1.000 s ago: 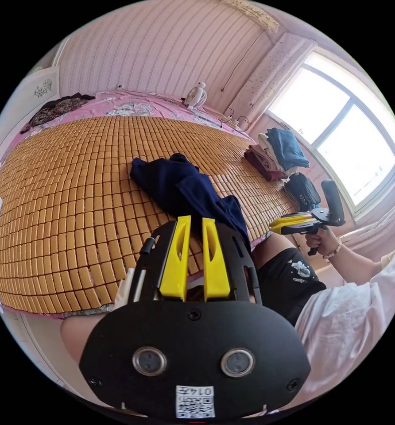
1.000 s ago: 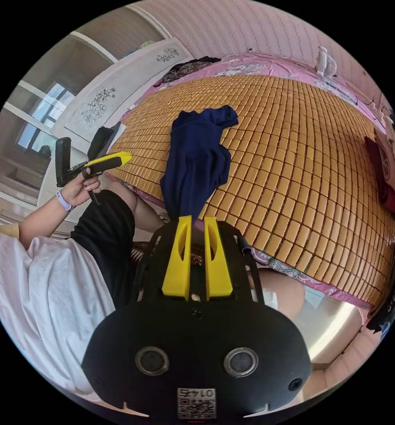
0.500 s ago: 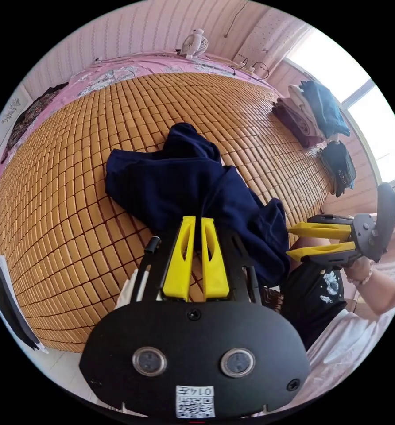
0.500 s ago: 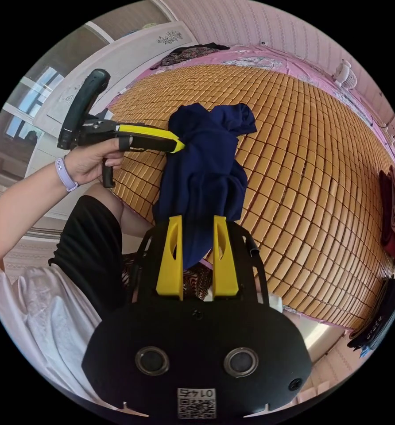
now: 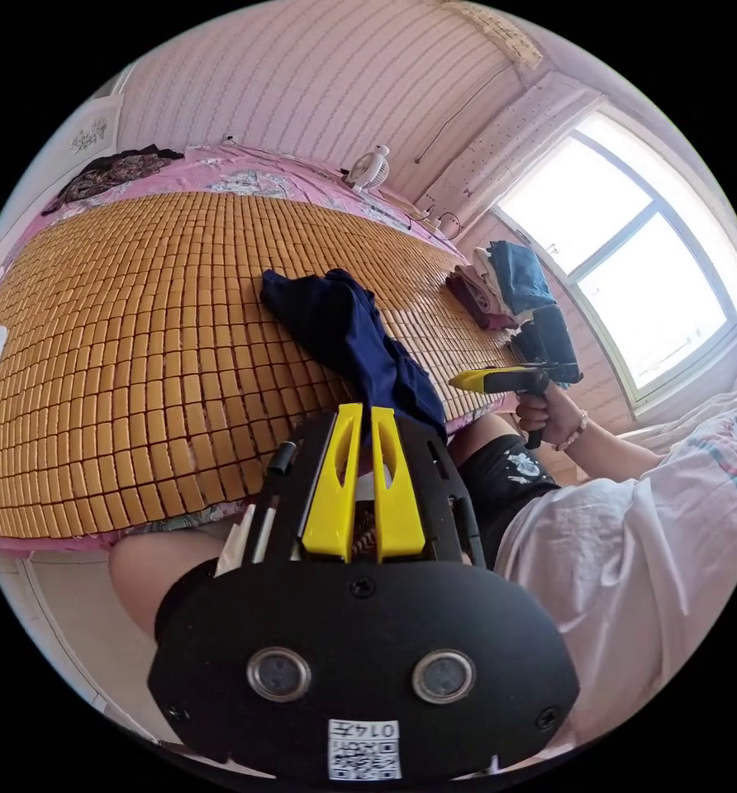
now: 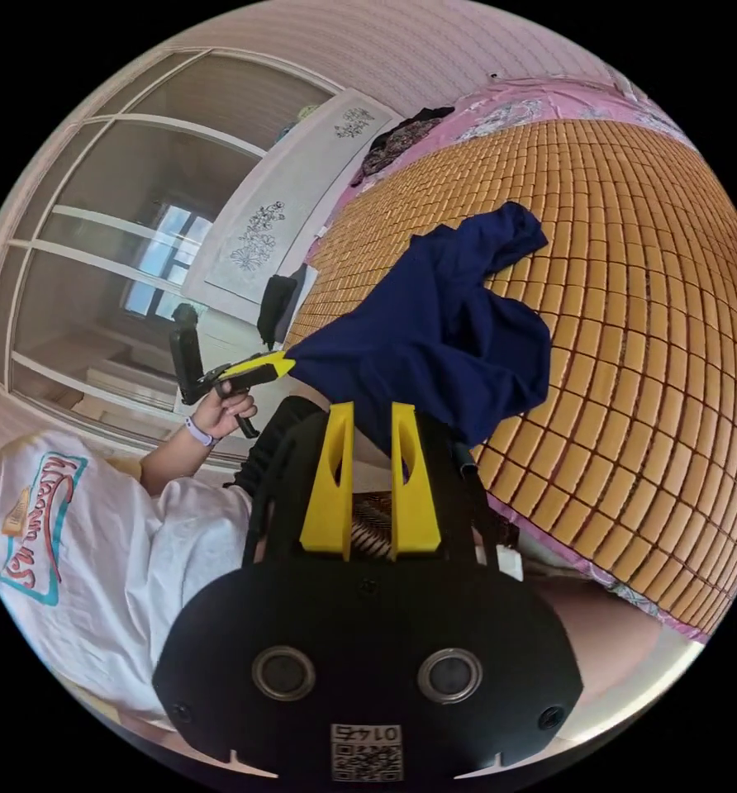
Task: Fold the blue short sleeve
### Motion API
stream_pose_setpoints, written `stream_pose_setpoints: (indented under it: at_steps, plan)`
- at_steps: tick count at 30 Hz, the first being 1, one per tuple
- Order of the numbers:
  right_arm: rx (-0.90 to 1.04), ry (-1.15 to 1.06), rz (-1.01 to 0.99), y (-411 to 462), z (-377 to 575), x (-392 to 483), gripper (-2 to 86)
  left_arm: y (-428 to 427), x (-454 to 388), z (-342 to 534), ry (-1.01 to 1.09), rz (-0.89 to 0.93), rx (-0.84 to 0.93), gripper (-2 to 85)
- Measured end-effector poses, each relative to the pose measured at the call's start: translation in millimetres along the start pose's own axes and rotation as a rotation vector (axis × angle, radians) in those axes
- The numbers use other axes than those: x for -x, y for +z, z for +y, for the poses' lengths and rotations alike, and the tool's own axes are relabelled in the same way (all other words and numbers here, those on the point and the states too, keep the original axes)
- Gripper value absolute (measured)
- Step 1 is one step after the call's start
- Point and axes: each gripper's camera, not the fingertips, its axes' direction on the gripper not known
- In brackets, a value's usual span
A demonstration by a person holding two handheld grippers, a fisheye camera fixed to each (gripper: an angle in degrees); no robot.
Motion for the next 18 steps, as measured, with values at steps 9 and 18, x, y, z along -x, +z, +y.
stream_pose_setpoints:
  at_steps: [9,18]
  plan:
    - [0.108,-0.014,0.348,67.6,-60.7,19.9,10.6,-26.1,-22.1,3.4,0.085,0.048,-0.043,-0.5]
    - [-0.147,0.125,0.269,-26.0,-32.6,-10.8,3.2,-65.2,-14.5,14.7,0.077,-0.017,-0.093,-0.7]
